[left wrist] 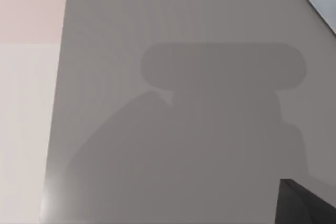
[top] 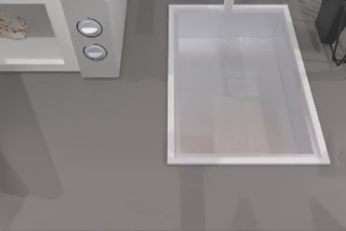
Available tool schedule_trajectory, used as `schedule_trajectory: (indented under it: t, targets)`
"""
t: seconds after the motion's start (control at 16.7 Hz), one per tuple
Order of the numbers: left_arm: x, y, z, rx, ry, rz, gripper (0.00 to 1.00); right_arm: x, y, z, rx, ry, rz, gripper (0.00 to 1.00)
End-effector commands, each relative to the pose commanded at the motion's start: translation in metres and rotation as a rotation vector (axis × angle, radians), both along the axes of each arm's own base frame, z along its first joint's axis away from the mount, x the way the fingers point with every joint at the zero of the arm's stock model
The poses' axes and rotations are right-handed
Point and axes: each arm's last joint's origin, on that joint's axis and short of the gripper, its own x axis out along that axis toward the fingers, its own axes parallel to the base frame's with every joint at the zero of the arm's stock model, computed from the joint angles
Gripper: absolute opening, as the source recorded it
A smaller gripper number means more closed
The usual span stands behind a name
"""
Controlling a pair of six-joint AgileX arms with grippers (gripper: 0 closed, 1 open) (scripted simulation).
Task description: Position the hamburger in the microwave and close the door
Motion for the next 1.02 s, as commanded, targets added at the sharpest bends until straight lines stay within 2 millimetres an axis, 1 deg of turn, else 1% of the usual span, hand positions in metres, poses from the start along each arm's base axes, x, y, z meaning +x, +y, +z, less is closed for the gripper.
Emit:
schedule_trajectory:
  t: [0.18, 0.24, 0.36, 0.54, 0.66, 0.72, 0.84, 1.02]
  targets:
    - [-0.001, 0.000, -0.002, -0.008, 0.002, 0.004, 0.00, 0.000, 0.000, 0.000, 0.000, 0.000, 0.000, 1.00]
    - [0.000, -0.005, -0.001, -0.005, 0.003, 0.005, 0.00, 0.000, 0.000, 0.000, 0.000, 0.000, 0.000, 1.00]
    - [0.001, -0.024, -0.001, -0.007, 0.015, 0.008, 0.00, 0.000, 0.000, 0.000, 0.000, 0.000, 0.000, 1.00]
    - [0.003, -0.064, 0.004, -0.005, -0.001, -0.008, 0.00, 0.000, 0.000, 0.000, 0.000, 0.000, 0.000, 1.00]
    - [-0.002, -0.087, 0.000, -0.020, 0.011, -0.003, 0.00, 0.000, 0.000, 0.000, 0.000, 0.000, 0.000, 1.00]
    - [-0.003, -0.094, -0.001, -0.017, 0.010, 0.001, 0.00, 0.000, 0.000, 0.000, 0.000, 0.000, 0.000, 1.00]
    - [-0.004, -0.099, -0.002, -0.009, 0.003, 0.004, 0.00, 0.000, 0.000, 0.000, 0.000, 0.000, 0.000, 1.00]
    - [-0.004, -0.098, -0.002, -0.014, 0.005, 0.005, 0.00, 0.000, 0.000, 0.000, 0.000, 0.000, 0.000, 1.00]
